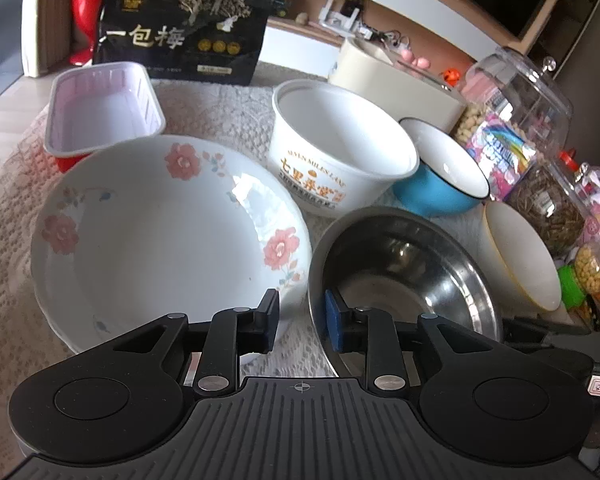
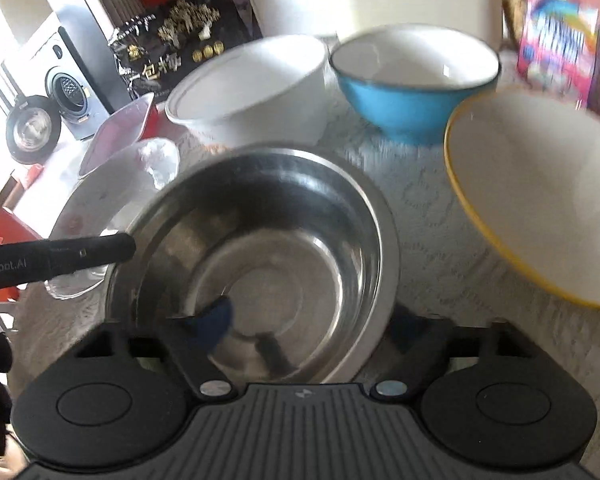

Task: Organize plates and bowls
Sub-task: 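Move the left gripper to the stainless steel bowl rim and close on it, then lift the steel bowl with the left gripper and carry it toward the red tray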

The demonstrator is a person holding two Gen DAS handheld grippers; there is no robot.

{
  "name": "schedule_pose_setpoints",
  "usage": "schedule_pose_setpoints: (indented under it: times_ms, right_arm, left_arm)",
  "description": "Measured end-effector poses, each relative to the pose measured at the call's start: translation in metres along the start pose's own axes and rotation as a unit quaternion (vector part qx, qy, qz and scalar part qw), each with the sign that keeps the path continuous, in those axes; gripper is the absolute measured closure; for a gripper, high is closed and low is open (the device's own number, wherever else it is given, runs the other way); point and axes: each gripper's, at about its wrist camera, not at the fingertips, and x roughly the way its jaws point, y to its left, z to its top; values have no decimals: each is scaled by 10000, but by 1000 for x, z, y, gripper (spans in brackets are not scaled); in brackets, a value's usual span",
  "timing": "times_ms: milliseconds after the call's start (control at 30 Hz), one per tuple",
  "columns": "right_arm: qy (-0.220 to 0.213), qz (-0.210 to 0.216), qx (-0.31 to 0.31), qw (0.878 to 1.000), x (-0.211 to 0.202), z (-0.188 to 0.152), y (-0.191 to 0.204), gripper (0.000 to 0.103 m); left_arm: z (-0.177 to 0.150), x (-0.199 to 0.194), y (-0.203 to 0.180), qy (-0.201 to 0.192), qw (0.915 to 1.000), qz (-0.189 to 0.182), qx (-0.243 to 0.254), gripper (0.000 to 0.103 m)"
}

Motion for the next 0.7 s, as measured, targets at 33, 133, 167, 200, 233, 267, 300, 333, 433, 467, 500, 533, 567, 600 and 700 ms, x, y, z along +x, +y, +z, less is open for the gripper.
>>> schedule_pose_setpoints:
  times_ms: [33, 133, 167, 200, 233, 267, 300, 333, 433, 467, 500, 533, 567, 600, 700]
  right_arm:
    - [-77, -76, -66, 9999, -1, 0, 2, 42]
    - [-148, -192, -95, 9997, -1, 1, 2, 52]
    - [-137, -230, -91, 9996, -1, 2, 1, 56]
    - [-113, -255, -83, 9996, -1, 2, -1, 58]
    - [-105, -262, -75, 9996, -2, 2, -1, 59]
    - [-91, -256, -60, 9996, -2, 1, -3, 60]
    - [-86, -236, -51, 9997, -2, 1, -3, 60]
    - [-82, -216, -40, 9997, -2, 0, -3, 60]
    - [-65, -144, -49, 9999, 1, -2, 0, 60]
    - [-78, -128, -68, 9999, 1, -2, 1, 60]
    - [-104, -156, -94, 9998, 1, -3, 2, 60]
    - [-117, -167, -113, 9997, 1, -3, 3, 60]
    - [-124, -165, -114, 9997, 1, -3, 4, 60]
    - [-125, -167, -100, 9997, 1, -3, 3, 60]
    - [-160, -172, -109, 9997, 0, -3, 4, 60]
  left_arm:
    - [0, 1, 0, -3, 10000, 35, 5, 73]
    - [-1, 0, 3, -23, 10000, -9, -84, 74]
    - [-2, 0, 4, -28, 9999, -40, -112, 73]
    - [-2, 0, 6, -35, 9999, -73, -145, 72]
    - [-2, 1, 7, -37, 9998, -87, -180, 71]
    - [-2, 2, 8, -32, 9997, -95, -211, 71]
    - [-2, 2, 8, -26, 9997, -94, -216, 71]
    - [-1, 3, 7, -20, 9998, -78, -198, 71]
    - [0, 5, 3, -27, 9999, -14, -118, 71]
    - [0, 7, 2, -35, 10000, 11, -88, 71]
    - [1, 9, 1, -42, 10000, 45, -55, 71]
    - [1, 12, 0, -50, 9999, 86, -20, 71]
    - [2, 15, -2, -67, 9999, 114, 18, 72]
    - [3, 17, -4, -99, 9999, 122, 73, 72]
    - [3, 16, -12, -312, 9990, -2, 321, 73]
